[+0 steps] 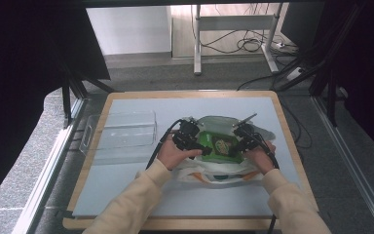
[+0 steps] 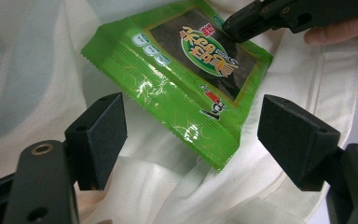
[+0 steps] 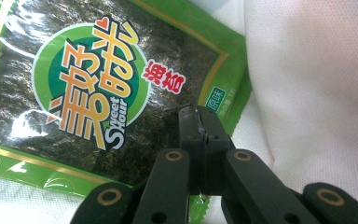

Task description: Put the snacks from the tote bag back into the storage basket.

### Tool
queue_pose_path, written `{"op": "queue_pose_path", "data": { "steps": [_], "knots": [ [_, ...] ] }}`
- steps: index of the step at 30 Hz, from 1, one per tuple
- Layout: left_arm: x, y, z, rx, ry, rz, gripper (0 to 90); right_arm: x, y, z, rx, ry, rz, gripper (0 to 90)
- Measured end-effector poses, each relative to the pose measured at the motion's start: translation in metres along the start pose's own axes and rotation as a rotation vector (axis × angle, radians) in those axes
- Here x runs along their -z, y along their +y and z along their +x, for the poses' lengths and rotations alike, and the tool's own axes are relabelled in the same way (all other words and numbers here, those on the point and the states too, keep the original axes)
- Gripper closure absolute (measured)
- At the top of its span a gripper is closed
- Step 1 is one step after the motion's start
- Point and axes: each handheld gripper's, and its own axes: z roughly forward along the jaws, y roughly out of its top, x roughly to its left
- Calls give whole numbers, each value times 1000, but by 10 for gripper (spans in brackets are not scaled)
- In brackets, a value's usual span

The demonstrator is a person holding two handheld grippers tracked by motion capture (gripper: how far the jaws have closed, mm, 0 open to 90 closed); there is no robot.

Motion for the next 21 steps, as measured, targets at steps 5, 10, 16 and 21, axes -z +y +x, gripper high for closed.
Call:
{"op": "queue_pose_path", "data": {
  "steps": [5, 10, 16, 21],
  "knots": [
    [-4, 0, 2, 5, 3, 3, 235, 0, -1, 1, -2, -2, -10, 893],
    [-7, 2, 1, 8, 2, 10, 235, 0, -1, 1, -1, -4, -10, 893],
    [-10, 4, 0, 10, 4, 20, 235, 0, -1, 0, -2, 0, -10, 893],
    [-16, 6, -1, 16, 5, 31, 234, 0, -1, 1, -2, -1, -12, 893]
  ]
}}
